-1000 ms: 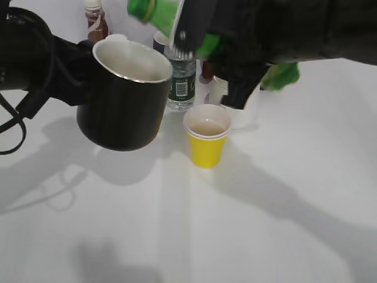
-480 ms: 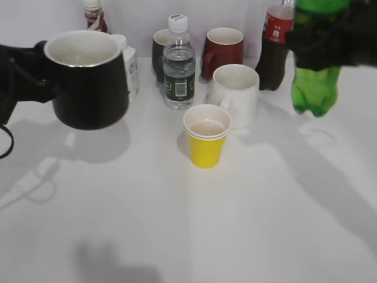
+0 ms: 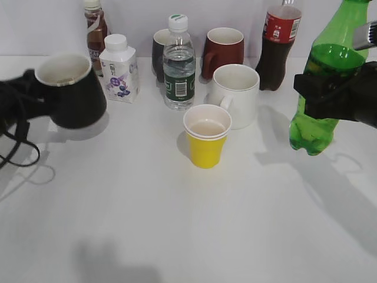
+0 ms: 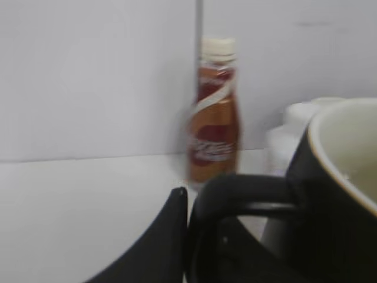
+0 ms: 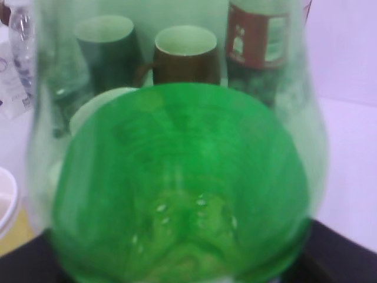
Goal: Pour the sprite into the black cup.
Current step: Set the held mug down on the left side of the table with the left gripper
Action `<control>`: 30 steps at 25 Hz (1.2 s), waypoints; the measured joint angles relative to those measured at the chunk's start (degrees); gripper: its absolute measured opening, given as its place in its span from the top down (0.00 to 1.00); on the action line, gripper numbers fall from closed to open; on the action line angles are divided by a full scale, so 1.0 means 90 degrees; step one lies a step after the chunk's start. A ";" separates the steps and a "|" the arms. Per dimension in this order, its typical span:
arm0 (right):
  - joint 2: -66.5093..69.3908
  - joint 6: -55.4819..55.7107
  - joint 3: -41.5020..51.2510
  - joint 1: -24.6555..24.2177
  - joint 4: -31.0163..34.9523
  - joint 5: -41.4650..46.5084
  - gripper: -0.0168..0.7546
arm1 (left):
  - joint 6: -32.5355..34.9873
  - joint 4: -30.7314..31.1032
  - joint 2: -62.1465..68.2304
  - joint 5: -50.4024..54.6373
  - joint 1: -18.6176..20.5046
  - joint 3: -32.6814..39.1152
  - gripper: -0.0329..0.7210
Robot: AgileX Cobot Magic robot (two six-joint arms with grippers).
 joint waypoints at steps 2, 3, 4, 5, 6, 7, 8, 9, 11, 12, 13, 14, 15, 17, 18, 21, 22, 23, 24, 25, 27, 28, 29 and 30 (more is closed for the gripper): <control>0.0000 0.0000 0.0000 0.0000 0.0001 -0.0059 0.44 | 0.0042 -0.0043 0.0431 -0.0132 0.0036 -0.0007 0.89; 0.0000 0.0000 0.0000 0.0000 0.0001 -0.0092 0.44 | 0.0059 -0.0058 0.0625 -0.0132 0.0036 -0.0007 0.89; 0.0000 0.0000 0.0000 0.0000 0.0001 -0.0148 0.44 | 0.0068 -0.0066 0.0759 -0.0124 0.0042 -0.0007 0.89; 0.0000 0.0000 0.0000 0.0000 0.0001 -0.0206 0.44 | 0.0067 -0.0066 0.0884 -0.0136 0.0042 -0.0007 0.89; 0.0000 0.0000 0.0000 0.0000 0.0001 -0.0251 0.44 | 0.0042 -0.0066 0.0952 -0.0226 0.0042 -0.0011 0.89; 0.0000 0.0000 0.0000 0.0000 0.0001 -0.0254 0.44 | 0.0042 -0.0066 0.0981 -0.0275 0.0042 -0.0014 0.89; 0.0000 0.0000 0.0000 0.0000 0.0001 -0.0254 0.44 | 0.0042 -0.0060 0.0990 -0.0297 0.0042 -0.0014 0.89; 0.0000 0.0000 0.0000 0.0000 0.0001 -0.0254 0.44 | 0.0042 -0.0046 0.0998 -0.0315 0.0042 -0.0014 0.89; 0.0000 0.0000 0.0000 0.0000 0.0001 -0.0260 0.44 | 0.0042 -0.0025 0.0998 -0.0318 0.0042 -0.0014 0.89; 0.0000 0.0001 0.0000 0.0000 0.0001 -0.0260 0.44 | 0.0042 -0.0009 0.1003 -0.0320 0.0042 -0.0014 0.88; 0.0000 0.0001 0.0000 0.0000 0.0001 -0.0260 0.44 | 0.0037 0.0015 0.1003 -0.0348 0.0042 -0.0014 0.86; 0.0000 0.0001 0.0000 0.0000 0.0001 -0.0260 0.44 | 0.0013 0.0033 0.1003 -0.0395 0.0042 -0.0007 0.84; 0.0000 0.0001 0.0000 0.0000 0.0001 -0.0260 0.44 | 0.0000 0.0051 0.1003 -0.0438 0.0042 0.0007 0.81; 0.0000 0.0001 0.0000 0.0000 0.0001 -0.0260 0.44 | -0.0015 0.0065 0.1003 -0.0490 0.0042 0.0068 0.74; 0.0000 0.0007 0.0000 0.0000 0.0001 -0.0260 0.44 | -0.0016 0.0074 0.1003 -0.0541 0.0042 0.0093 0.71; 0.0000 0.0007 0.0000 0.0000 0.0001 -0.0260 0.44 | -0.0034 0.0086 0.1003 -0.0624 0.0042 0.0206 0.64; 0.0000 0.0007 0.0000 0.0000 0.0001 -0.0260 0.44 | -0.0034 0.0093 0.1003 -0.0650 0.0042 0.0254 0.63; 0.0000 0.0007 0.0000 0.0000 0.0001 -0.0267 0.44 | -0.0034 0.0099 0.1003 -0.0656 0.0042 0.0308 0.62; 0.0000 0.0007 0.0000 0.0000 0.0001 -0.0267 0.44 | -0.0034 0.0099 0.1003 -0.0656 0.0042 0.0360 0.62; 0.0000 0.0007 0.0000 0.0000 0.0017 -0.0267 0.44 | -0.0034 0.0099 0.0989 -0.0656 0.0042 0.0428 0.61; 0.0000 0.0007 0.0000 0.0000 0.0167 -0.0267 0.44 | -0.0034 0.0088 0.0909 -0.0681 0.0042 0.0576 0.60; 0.0000 0.0000 0.0000 0.0000 0.0301 -0.0267 0.44 | -0.0034 0.0088 0.0852 -0.0681 0.0042 0.0647 0.59; 0.0000 -0.0064 0.0000 0.0000 0.0514 -0.0267 0.44 | -0.0034 0.0088 0.0794 -0.0669 0.0042 0.0737 0.59; 0.0000 -0.0190 0.0000 0.0000 0.0720 -0.0276 0.44 | -0.0034 0.0079 0.0708 -0.0670 0.0042 0.0825 0.58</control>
